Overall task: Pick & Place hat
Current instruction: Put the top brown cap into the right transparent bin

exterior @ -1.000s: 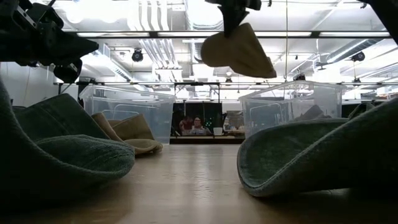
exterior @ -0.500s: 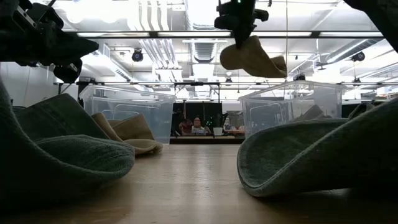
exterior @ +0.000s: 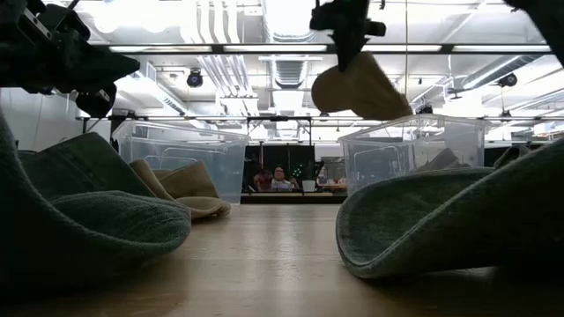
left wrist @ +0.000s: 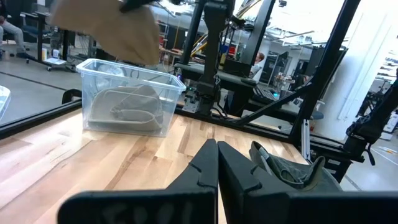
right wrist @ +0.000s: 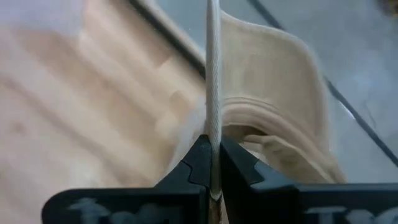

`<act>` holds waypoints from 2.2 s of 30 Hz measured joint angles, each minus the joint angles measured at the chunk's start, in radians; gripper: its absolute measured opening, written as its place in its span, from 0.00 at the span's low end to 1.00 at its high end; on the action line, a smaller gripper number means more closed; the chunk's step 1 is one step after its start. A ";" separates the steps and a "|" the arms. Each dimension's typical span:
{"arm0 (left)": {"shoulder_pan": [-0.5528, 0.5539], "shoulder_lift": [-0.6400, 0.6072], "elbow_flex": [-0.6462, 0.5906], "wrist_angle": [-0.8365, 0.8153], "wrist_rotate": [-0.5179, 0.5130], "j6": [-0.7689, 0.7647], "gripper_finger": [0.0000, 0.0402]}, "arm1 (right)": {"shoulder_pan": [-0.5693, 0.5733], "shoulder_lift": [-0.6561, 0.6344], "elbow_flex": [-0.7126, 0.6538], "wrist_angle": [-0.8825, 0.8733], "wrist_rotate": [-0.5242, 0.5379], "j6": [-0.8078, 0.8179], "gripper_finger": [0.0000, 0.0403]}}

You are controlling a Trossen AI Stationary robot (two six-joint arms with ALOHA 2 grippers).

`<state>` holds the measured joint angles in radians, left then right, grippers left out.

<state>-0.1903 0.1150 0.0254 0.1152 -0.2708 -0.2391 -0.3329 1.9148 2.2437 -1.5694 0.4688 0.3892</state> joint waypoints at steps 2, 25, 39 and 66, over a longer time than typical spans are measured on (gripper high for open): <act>0.000 0.000 0.000 0.000 0.000 0.000 0.01 | 0.021 -0.050 -0.078 -0.001 0.000 0.008 0.03; 0.000 0.000 0.000 -0.001 0.000 0.000 0.01 | 0.027 -0.361 -0.596 0.096 0.053 0.237 0.03; 0.000 0.000 0.000 -0.001 0.000 0.000 0.01 | -0.064 -0.177 -0.443 0.111 -0.012 0.218 0.03; 0.000 0.000 0.000 -0.004 0.000 0.000 0.01 | -0.075 -0.059 -0.439 0.054 -0.184 0.128 0.38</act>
<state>-0.1902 0.1150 0.0256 0.1115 -0.2708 -0.2391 -0.4081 1.8561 1.8050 -1.5154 0.2852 0.5168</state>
